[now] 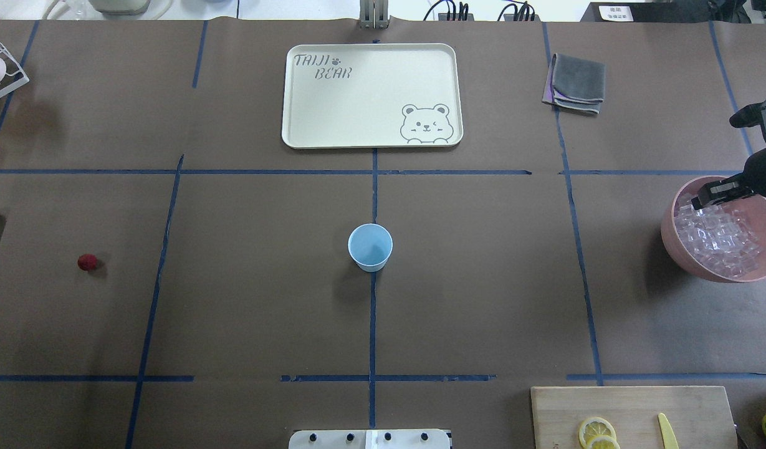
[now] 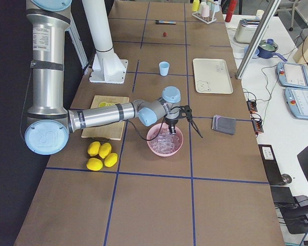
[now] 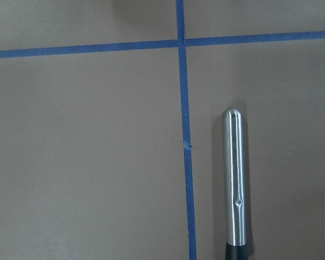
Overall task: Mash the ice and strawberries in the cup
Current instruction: 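Lower the right gripper into the bowl and grasp an ice cube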
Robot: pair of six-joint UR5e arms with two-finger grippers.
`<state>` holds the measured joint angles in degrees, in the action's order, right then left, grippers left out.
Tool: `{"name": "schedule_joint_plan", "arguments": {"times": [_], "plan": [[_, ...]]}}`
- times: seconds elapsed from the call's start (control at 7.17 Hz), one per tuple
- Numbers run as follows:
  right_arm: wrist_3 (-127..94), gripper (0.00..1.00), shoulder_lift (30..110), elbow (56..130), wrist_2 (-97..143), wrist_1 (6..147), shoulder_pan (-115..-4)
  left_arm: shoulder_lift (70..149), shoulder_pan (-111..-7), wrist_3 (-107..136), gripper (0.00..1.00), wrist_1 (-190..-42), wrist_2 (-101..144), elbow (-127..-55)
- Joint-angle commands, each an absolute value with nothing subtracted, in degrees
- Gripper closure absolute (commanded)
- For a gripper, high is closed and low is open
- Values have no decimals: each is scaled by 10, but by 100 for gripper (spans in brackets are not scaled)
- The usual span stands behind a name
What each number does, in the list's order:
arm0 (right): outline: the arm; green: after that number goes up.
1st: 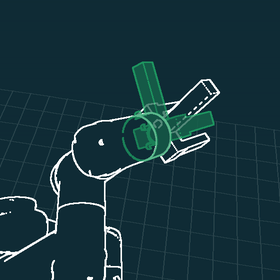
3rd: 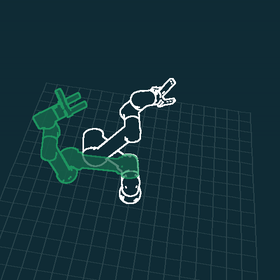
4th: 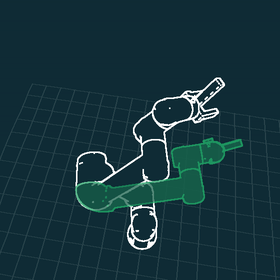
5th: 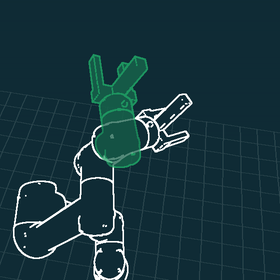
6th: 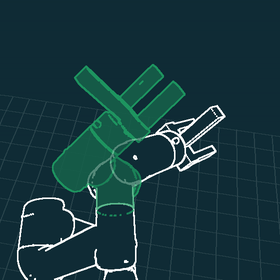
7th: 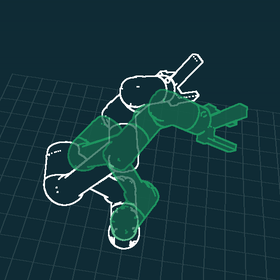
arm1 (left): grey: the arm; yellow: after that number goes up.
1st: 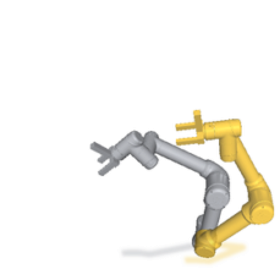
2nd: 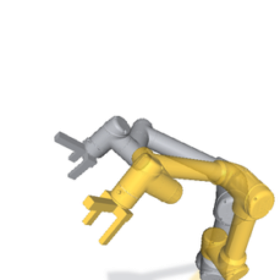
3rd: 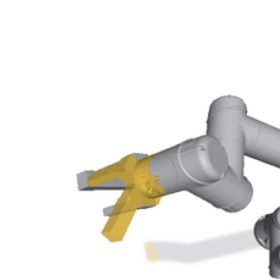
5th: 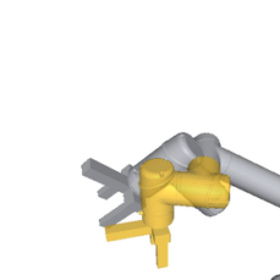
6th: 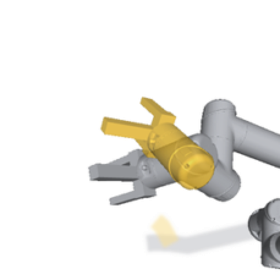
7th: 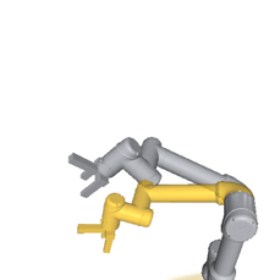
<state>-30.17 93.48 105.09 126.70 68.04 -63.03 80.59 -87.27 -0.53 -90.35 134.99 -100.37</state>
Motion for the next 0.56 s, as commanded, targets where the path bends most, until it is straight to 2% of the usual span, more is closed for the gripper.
{"name": "schedule_joint_plan", "arguments": {"times": [0.0,0.28,0.42], "plan": [[-307,97,916,1098,1269,686,-639,806,-873,-5,0,-904,1349,-1004],[-365,98,819,1101,1262,764,-613,806,-873,-4,0,-904,1350,-1005],[-424,98,783,1100,1234,767,-562,808,-873,-4,0,-904,1350,-1005]]}}
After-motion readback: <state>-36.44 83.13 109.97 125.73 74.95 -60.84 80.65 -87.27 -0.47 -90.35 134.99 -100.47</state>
